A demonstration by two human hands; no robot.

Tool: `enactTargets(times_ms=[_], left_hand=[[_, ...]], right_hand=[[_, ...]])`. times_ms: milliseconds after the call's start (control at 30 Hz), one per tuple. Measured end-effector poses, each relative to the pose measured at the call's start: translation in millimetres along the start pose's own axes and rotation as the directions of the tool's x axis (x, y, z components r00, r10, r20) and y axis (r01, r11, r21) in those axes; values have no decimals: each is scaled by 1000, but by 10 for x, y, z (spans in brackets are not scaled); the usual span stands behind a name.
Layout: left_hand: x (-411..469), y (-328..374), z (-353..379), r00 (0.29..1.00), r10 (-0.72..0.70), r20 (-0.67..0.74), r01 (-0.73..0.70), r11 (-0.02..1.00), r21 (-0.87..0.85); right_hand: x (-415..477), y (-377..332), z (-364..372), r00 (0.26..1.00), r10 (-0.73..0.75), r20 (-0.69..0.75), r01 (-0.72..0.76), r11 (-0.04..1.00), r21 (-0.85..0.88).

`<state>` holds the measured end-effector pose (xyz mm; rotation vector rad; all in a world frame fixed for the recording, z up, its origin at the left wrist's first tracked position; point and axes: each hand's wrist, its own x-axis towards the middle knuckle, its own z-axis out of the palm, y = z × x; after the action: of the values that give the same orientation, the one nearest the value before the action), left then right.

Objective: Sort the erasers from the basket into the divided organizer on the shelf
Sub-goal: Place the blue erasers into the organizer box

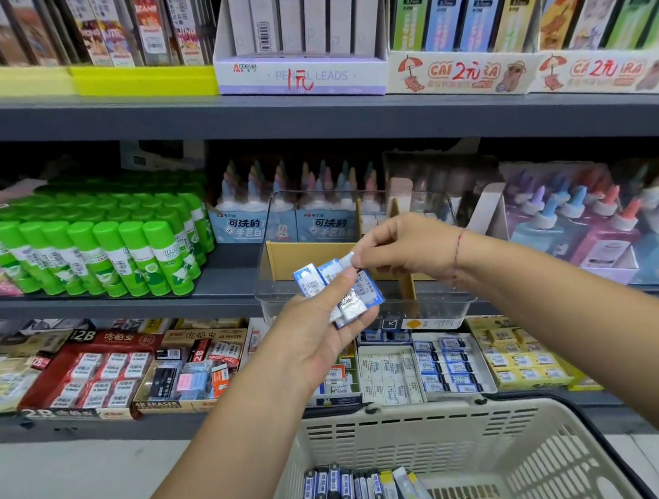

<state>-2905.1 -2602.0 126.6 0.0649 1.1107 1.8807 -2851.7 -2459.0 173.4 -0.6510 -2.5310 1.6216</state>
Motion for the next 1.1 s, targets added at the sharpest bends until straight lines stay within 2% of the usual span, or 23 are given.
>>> enactTargets(times_ms=[100, 200, 267, 333, 367, 433, 533, 600, 700, 767, 1000, 1033, 1100], left_hand=[[-15, 18, 19, 999, 31, 12, -31, 999, 25], [-9, 48, 18, 999, 37, 28, -37, 999, -6], [-5, 76, 6, 999, 30, 26, -29, 998, -49], [1, 88, -4, 1000, 19, 6, -19, 997, -81], [6, 89, -6, 1000, 14, -2, -14, 996, -89], [14, 88, -7, 1000, 2, -6, -2, 995, -100], [21, 92, -4, 1000, -10, -1, 10, 994, -113], [21, 95, -5, 1000, -14, -3, 14, 993, -116], [17, 95, -10, 1000, -17, -4, 17, 994, -108], [14, 93, -10, 1000, -19, -3, 19, 995, -95], [8, 74, -1, 1000, -16, 0, 15, 997, -69], [7, 72, -5, 1000, -16, -3, 16, 998, -56], [6, 67, -13, 1000, -15, -8, 15, 1000, -26]], right_hand=[[48, -51, 0, 999, 33, 5, -32, 996, -85], [104, -127, -166, 998, 52, -33, -52, 999, 10], [172, -152, -357, 987, 41, -152, -22, 991, 128], [279, -118, -514, 960, 16, -281, 28, 988, 153], [347, -85, -557, 949, -4, -316, 34, 995, 90], [472, -9, -583, 945, -46, -324, -18, 981, -192], [622, 86, -541, 955, -141, -261, -54, 783, -619], [711, 146, -467, 952, -206, -226, -37, 656, -754], [823, 242, -356, 928, -269, -256, -102, 478, -872], [864, 284, -307, 918, -282, -279, -143, 422, -895], [895, 262, -285, 920, -261, -293, -168, 413, -895], [865, 230, -292, 914, -263, -310, -163, 460, -873], [738, 122, -278, 882, -305, -360, -91, 638, -765]])
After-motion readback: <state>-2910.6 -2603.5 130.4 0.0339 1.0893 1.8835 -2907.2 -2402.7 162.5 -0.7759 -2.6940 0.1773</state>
